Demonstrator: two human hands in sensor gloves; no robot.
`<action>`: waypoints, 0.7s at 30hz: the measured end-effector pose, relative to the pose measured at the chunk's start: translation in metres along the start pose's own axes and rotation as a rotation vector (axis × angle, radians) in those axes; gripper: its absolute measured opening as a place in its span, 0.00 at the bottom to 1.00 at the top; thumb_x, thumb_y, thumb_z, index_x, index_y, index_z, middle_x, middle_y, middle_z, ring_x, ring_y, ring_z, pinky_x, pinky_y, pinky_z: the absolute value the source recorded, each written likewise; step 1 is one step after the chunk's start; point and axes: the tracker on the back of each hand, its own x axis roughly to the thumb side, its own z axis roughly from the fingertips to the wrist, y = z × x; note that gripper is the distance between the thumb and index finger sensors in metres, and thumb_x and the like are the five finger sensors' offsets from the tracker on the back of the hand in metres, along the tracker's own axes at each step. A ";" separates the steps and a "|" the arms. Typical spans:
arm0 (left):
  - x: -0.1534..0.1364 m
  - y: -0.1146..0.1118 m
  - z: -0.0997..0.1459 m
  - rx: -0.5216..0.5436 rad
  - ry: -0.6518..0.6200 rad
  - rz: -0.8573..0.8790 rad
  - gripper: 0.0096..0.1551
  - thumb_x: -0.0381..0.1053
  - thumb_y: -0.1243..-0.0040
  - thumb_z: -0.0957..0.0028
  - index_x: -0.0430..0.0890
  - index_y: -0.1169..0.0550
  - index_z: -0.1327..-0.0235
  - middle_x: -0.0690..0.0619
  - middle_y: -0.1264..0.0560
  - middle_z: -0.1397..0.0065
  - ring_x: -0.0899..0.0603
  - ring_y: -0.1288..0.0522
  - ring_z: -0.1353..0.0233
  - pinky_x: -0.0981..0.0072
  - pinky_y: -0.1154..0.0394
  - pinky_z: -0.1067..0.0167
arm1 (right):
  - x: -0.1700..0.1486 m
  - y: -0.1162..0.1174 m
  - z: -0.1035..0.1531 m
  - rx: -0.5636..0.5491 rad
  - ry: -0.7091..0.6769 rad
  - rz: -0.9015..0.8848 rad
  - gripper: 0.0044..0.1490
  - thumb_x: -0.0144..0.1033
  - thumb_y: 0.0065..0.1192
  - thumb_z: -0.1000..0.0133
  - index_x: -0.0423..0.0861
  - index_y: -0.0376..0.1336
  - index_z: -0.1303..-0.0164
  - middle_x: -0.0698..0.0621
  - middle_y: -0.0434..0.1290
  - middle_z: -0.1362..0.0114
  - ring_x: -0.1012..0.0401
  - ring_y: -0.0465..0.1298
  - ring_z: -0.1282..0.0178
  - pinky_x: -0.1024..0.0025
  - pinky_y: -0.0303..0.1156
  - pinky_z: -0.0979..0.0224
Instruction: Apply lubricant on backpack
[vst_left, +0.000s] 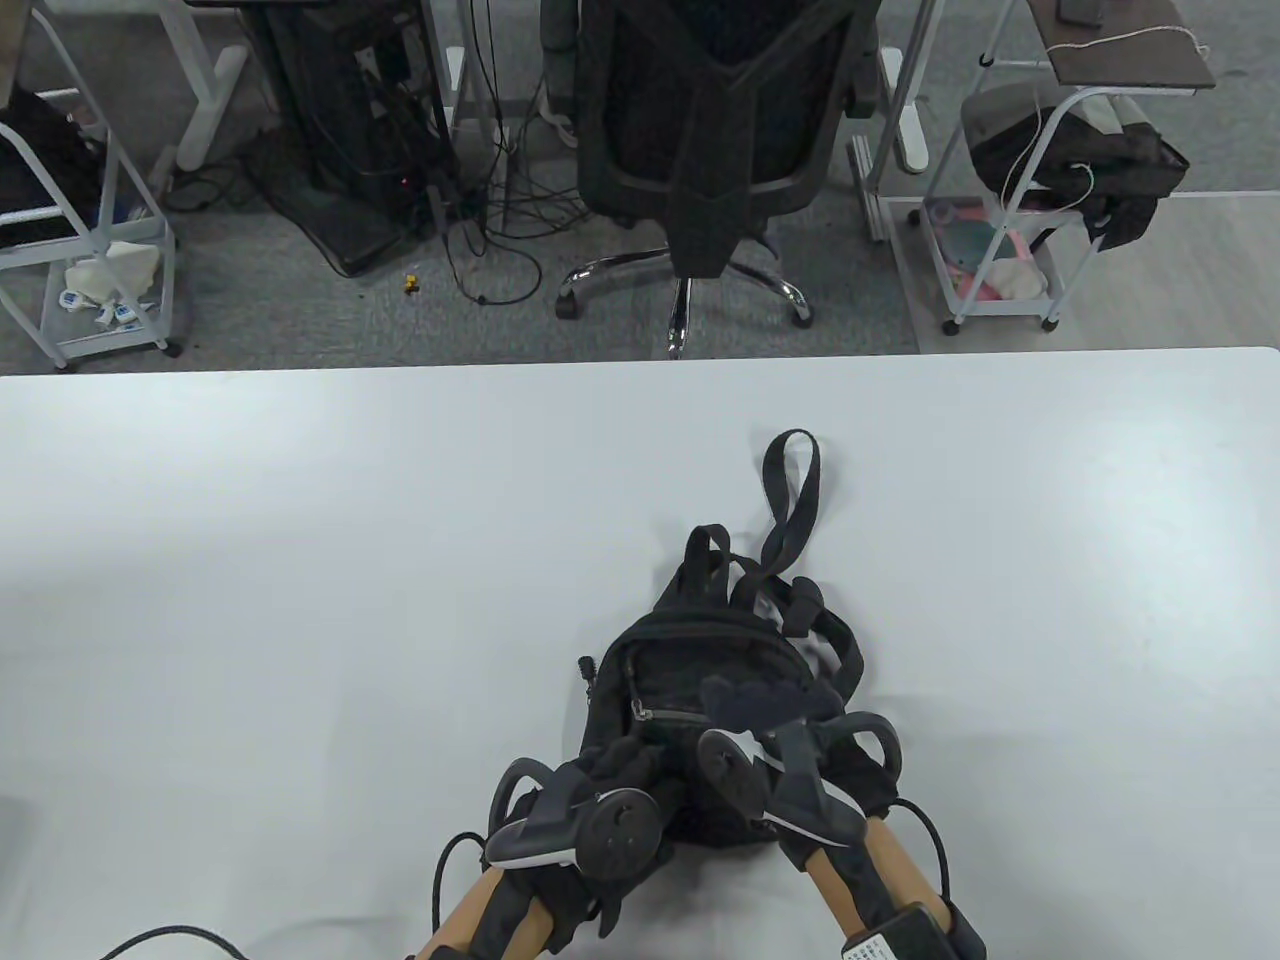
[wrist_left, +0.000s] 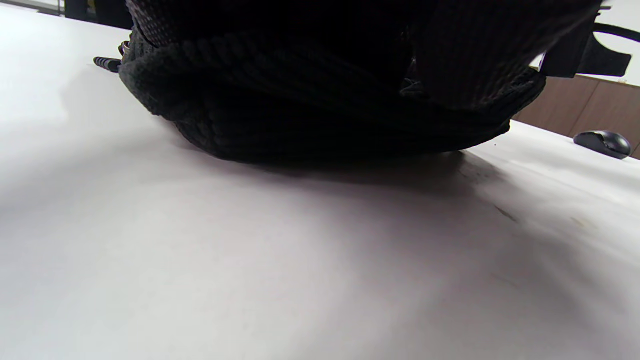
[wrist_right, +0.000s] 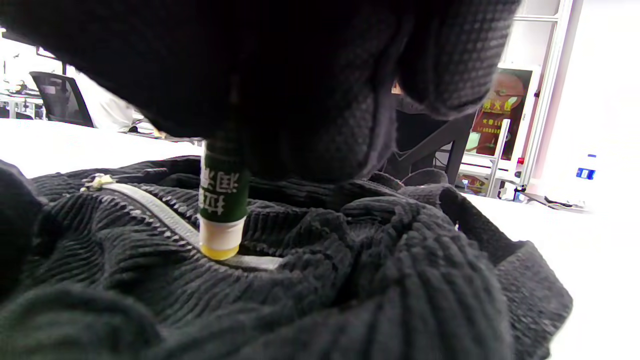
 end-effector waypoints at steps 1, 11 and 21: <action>0.000 0.000 0.000 0.000 0.000 0.003 0.37 0.60 0.36 0.50 0.44 0.21 0.30 0.39 0.32 0.21 0.30 0.32 0.22 0.36 0.33 0.30 | 0.001 0.000 0.000 -0.007 -0.006 -0.013 0.26 0.51 0.74 0.48 0.66 0.70 0.38 0.59 0.83 0.42 0.63 0.89 0.53 0.57 0.79 0.38; 0.000 0.000 0.000 0.001 0.001 0.008 0.37 0.60 0.37 0.50 0.44 0.21 0.30 0.39 0.32 0.21 0.30 0.32 0.22 0.36 0.33 0.30 | 0.000 0.001 -0.001 0.009 0.006 -0.006 0.26 0.50 0.75 0.49 0.66 0.71 0.39 0.58 0.84 0.42 0.63 0.89 0.54 0.57 0.80 0.38; 0.001 -0.003 -0.001 -0.003 -0.004 0.006 0.37 0.61 0.36 0.51 0.44 0.22 0.30 0.40 0.33 0.20 0.30 0.33 0.21 0.37 0.34 0.30 | 0.011 0.000 0.002 -0.027 -0.031 -0.001 0.26 0.51 0.74 0.49 0.67 0.70 0.38 0.59 0.83 0.42 0.64 0.89 0.54 0.58 0.80 0.38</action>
